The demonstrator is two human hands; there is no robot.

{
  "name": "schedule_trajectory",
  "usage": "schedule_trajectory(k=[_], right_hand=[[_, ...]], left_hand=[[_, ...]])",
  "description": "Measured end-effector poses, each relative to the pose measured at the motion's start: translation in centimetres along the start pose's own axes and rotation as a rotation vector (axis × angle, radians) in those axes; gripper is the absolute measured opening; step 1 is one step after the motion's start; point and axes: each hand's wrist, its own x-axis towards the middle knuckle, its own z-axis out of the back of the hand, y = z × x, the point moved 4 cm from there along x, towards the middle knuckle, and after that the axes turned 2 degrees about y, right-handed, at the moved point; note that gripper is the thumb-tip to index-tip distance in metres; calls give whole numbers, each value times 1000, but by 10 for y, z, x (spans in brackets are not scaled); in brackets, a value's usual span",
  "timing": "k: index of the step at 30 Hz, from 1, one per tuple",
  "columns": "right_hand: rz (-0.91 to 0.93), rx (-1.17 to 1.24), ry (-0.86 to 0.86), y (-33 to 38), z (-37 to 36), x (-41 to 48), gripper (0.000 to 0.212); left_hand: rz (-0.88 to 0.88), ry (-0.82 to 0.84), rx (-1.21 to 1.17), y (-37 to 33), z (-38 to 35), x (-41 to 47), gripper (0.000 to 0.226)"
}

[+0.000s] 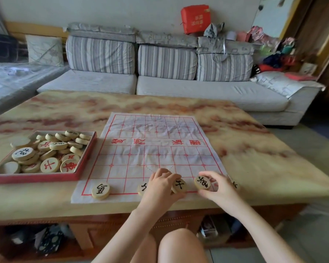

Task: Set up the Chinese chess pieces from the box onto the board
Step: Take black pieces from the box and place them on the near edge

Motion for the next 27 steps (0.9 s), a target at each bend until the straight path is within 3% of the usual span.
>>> schedule_trajectory(k=[6,12,19,27], right_hand=[[44,-227,-14,1,-12,3,50],[60,-197,-22,-4,-13,1,50],[65,-160,-21,10,-9,0,64],[162,6,96,73,-32,20,45]], left_hand=[[-26,36,4,0,-13,3,55],[-33,20,9,1,-17,2,54],[-26,11,-56,2,-9,-1,64],[33,-179,-137,55,61,-9,35]])
